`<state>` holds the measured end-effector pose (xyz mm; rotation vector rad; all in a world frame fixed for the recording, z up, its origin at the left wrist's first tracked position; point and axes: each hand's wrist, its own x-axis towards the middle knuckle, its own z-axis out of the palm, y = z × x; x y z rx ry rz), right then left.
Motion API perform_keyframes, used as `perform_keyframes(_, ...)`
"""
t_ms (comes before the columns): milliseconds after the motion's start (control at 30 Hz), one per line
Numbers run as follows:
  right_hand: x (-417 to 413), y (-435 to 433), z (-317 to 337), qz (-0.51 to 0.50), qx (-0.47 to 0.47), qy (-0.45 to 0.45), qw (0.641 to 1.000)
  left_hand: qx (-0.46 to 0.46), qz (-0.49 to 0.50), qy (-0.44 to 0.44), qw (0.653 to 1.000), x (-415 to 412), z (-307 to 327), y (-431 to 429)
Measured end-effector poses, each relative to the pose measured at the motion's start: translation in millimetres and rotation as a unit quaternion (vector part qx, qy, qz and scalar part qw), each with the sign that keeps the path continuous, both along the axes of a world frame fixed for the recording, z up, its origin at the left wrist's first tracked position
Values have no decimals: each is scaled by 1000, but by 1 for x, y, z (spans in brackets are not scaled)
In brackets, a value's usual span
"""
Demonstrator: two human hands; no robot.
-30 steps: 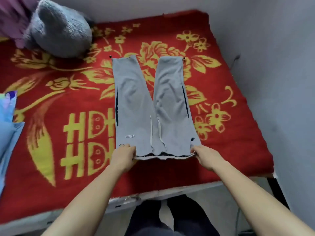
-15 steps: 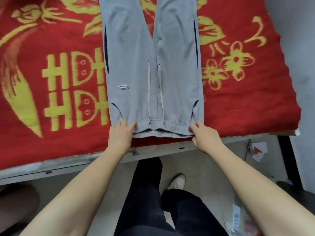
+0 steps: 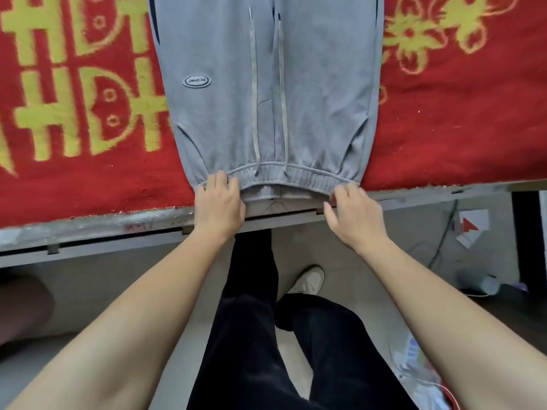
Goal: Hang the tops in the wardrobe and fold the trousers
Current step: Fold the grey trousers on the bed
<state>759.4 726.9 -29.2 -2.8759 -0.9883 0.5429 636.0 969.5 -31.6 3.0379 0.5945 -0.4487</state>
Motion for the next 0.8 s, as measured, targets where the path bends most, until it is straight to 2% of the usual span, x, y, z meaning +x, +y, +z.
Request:
perform_keyframes(67,9,14,0,40,22,-34,998,-2,-10,-12,1000,9,-2,2)
perform_keyframes(233,27,37,-7,108,-60,-5,992,7,-38,-26,999,12,-4,2)
perform_keyframes(367,22,27,-1,87,-25,-2,996,-34,-14,-28,999,-9,-1,5)
perform_keyframes(467,16,20,1,81,-25,-1,996,-6,-50,-30,998,-18,2,10)
perform_keyframes(700,22,31,1,48,-31,22,998,-3,-32,-33,999,14,-1,14)
perform_keyframes(800,20,28,7,50,12,22,998,-20,-16,-49,998,16,4,18)
